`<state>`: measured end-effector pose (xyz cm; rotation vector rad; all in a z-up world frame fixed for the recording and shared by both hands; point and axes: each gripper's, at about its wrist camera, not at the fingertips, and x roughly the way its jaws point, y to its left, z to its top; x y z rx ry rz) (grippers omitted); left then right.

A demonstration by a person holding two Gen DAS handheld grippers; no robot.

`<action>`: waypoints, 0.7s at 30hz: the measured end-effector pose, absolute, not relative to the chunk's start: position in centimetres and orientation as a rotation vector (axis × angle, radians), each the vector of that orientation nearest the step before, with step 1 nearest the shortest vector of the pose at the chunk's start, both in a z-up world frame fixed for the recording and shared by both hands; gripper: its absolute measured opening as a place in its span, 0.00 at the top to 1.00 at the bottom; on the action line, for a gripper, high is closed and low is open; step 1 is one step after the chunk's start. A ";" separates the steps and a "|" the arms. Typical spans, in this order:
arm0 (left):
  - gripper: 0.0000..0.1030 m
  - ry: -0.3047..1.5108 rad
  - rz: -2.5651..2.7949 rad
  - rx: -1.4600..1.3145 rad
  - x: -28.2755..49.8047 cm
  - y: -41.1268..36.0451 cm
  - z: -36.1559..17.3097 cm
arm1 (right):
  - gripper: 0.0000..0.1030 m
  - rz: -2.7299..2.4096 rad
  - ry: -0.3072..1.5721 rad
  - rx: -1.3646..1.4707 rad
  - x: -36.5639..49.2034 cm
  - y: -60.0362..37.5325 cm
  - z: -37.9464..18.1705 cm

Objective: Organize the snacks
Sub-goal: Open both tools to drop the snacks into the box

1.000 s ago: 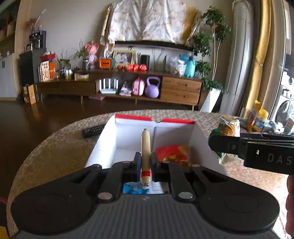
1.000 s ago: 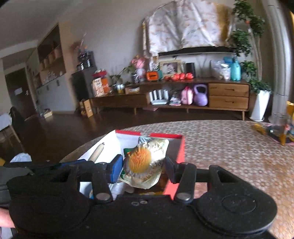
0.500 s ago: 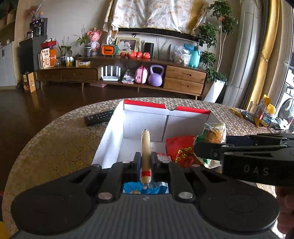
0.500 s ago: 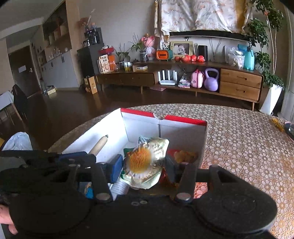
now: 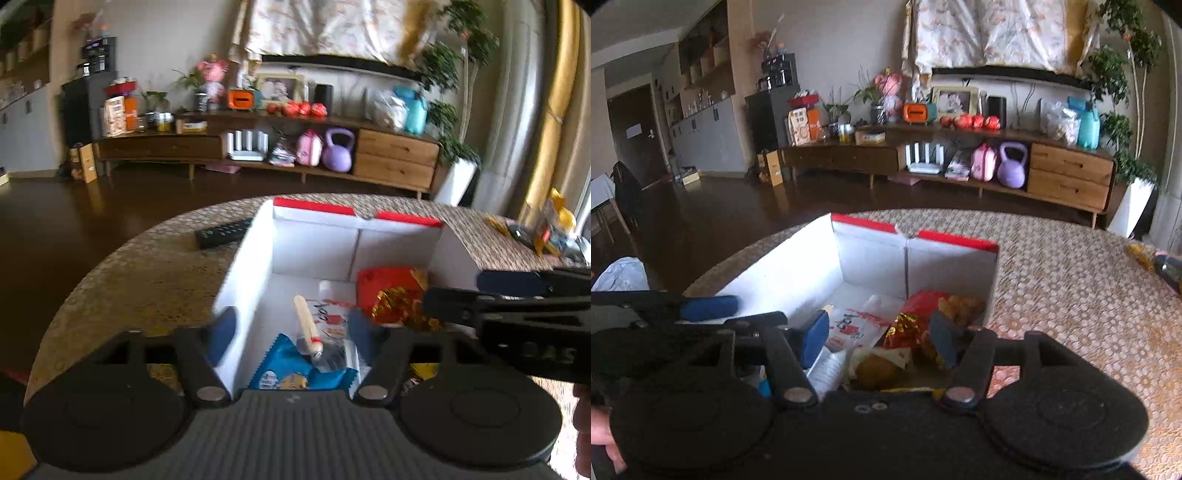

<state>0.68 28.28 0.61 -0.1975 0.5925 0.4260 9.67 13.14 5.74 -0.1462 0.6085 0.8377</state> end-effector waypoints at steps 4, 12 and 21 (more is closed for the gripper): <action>0.25 0.585 0.417 -0.203 0.2 28.0 1.0 | 0.34 0.833 0.591 -0.140 9.3 12.6 6.4; 0.09 0.569 0.422 -0.180 -0.7 26.3 1.9 | 0.21 0.810 0.554 -0.113 8.0 10.9 7.6; 0.00 0.556 0.469 -0.119 -2.4 23.4 2.6 | 0.11 0.790 0.516 -0.055 5.8 6.7 8.9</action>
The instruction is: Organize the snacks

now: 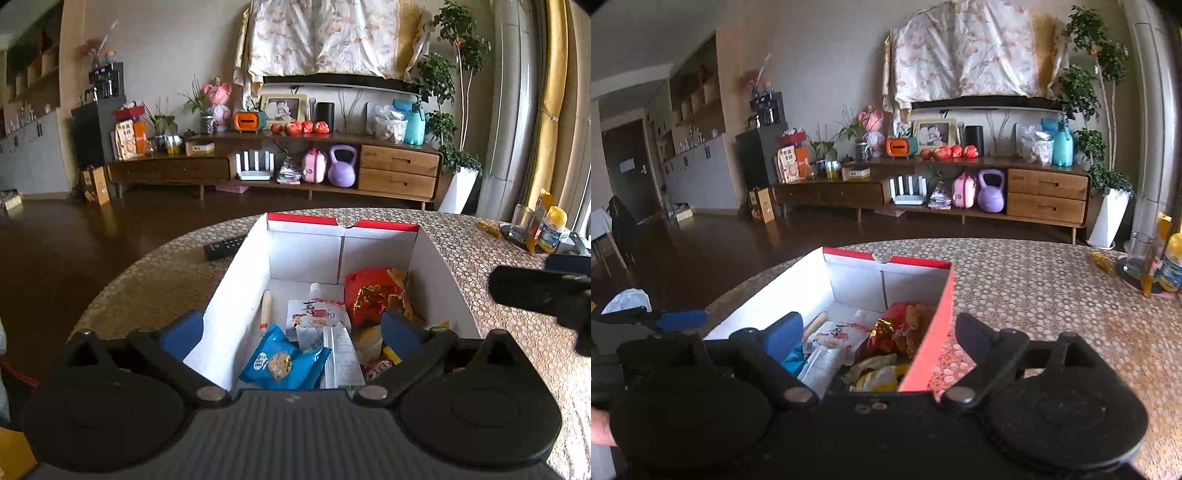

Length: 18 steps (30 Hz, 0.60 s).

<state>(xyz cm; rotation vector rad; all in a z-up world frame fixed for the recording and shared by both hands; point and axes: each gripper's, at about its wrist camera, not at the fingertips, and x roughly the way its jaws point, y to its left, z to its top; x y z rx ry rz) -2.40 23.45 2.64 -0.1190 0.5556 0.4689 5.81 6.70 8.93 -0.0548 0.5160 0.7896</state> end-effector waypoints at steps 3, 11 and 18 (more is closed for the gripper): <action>0.00 0.555 0.476 -0.135 -3.2 22.7 2.8 | 0.10 0.781 0.513 -0.036 5.1 5.3 9.2; 0.00 0.545 0.424 -0.161 -5.1 19.9 3.5 | 0.04 0.739 0.506 0.012 3.4 1.0 9.5; 0.00 0.532 0.374 -0.142 -6.3 16.2 4.0 | 0.00 0.687 0.506 0.040 2.2 -2.5 9.1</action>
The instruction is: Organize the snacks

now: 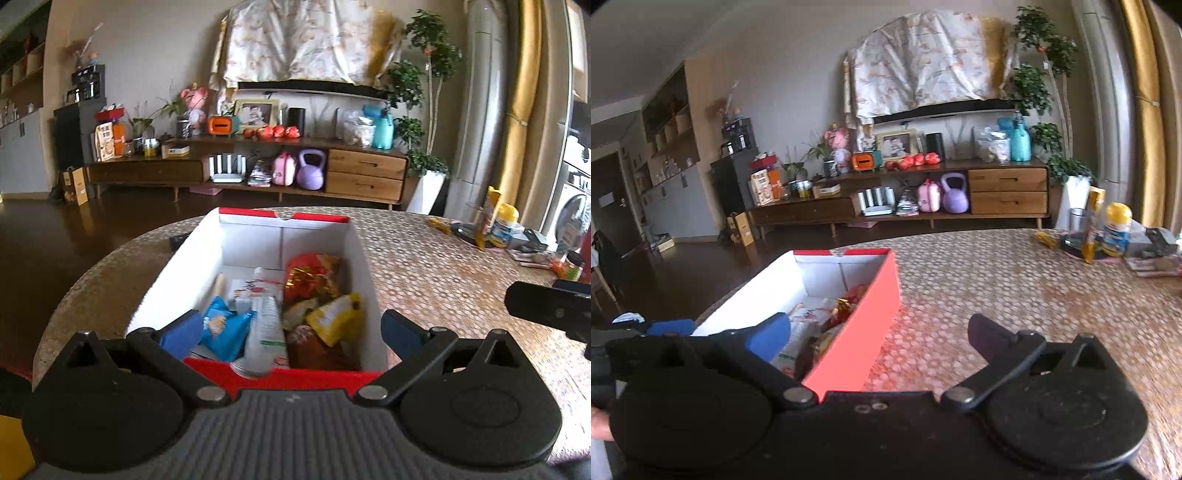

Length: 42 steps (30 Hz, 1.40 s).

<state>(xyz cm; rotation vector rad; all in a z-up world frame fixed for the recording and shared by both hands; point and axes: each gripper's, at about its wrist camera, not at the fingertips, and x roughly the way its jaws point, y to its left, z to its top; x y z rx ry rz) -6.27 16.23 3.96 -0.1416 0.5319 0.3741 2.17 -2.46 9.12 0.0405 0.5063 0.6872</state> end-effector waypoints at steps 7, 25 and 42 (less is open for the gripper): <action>0.00 0.531 0.353 -0.138 -7.2 14.3 4.0 | 0.00 0.638 0.537 0.059 1.4 -4.8 7.8; 0.00 0.527 0.355 -0.130 -8.3 13.9 4.4 | 0.00 0.664 0.525 0.090 -0.1 -5.4 7.8; 0.00 0.528 0.361 -0.129 -8.5 14.0 4.4 | 0.00 0.658 0.524 0.092 -0.4 -5.6 7.8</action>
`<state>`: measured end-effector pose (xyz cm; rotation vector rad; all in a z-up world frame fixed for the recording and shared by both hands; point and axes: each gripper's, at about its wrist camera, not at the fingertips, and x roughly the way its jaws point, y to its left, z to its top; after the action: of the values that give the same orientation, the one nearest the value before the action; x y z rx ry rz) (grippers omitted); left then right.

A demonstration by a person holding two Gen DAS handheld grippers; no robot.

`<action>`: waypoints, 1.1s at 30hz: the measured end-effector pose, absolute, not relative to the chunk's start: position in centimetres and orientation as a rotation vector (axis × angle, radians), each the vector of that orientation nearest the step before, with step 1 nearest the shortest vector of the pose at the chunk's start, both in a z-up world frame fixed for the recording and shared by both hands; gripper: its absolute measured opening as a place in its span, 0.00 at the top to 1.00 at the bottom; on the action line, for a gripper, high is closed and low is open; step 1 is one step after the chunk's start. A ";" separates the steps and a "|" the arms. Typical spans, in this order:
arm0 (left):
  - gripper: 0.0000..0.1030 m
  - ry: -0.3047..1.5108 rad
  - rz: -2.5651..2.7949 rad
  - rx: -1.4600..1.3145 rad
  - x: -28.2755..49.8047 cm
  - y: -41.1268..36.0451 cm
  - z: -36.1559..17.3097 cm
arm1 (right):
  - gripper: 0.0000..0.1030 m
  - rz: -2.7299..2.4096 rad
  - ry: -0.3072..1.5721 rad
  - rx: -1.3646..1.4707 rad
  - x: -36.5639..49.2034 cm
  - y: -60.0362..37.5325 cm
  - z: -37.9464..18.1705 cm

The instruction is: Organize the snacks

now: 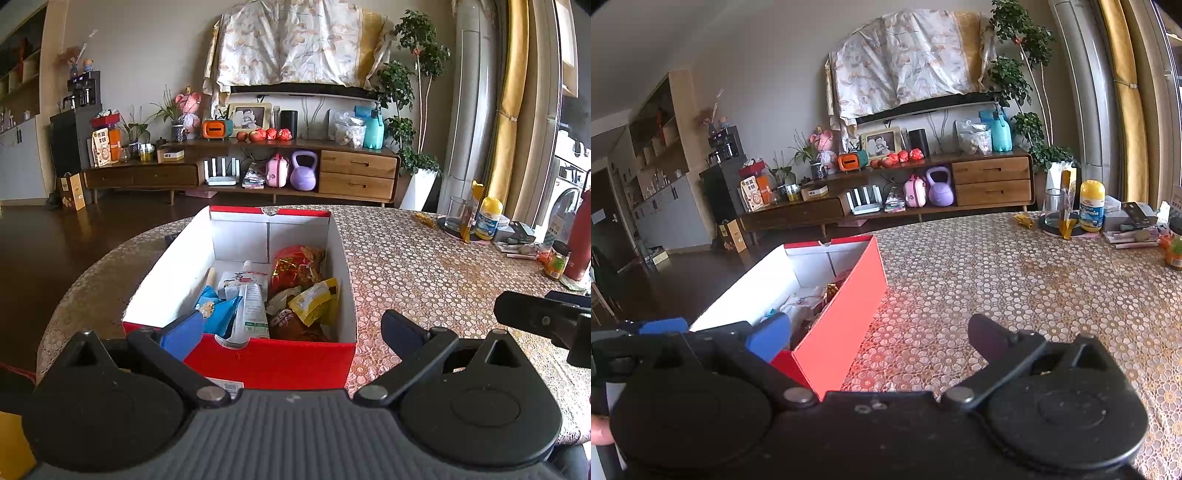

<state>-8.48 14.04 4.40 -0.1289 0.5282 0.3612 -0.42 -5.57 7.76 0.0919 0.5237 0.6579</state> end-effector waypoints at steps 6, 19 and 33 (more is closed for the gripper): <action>0.00 0.528 0.361 -0.128 -8.6 14.1 4.5 | 0.00 0.659 0.524 0.092 -0.4 -5.6 7.8; 0.00 0.533 0.363 -0.121 -8.6 14.0 4.4 | 0.00 0.658 0.526 0.093 -0.4 -5.5 7.8; 0.00 0.537 0.369 -0.120 -8.8 13.9 4.3 | 0.00 0.659 0.526 0.094 -0.7 -5.6 8.0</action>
<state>-8.83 13.89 4.34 -0.1195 0.5371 0.3685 -0.72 -5.59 8.02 0.0935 0.5258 0.6595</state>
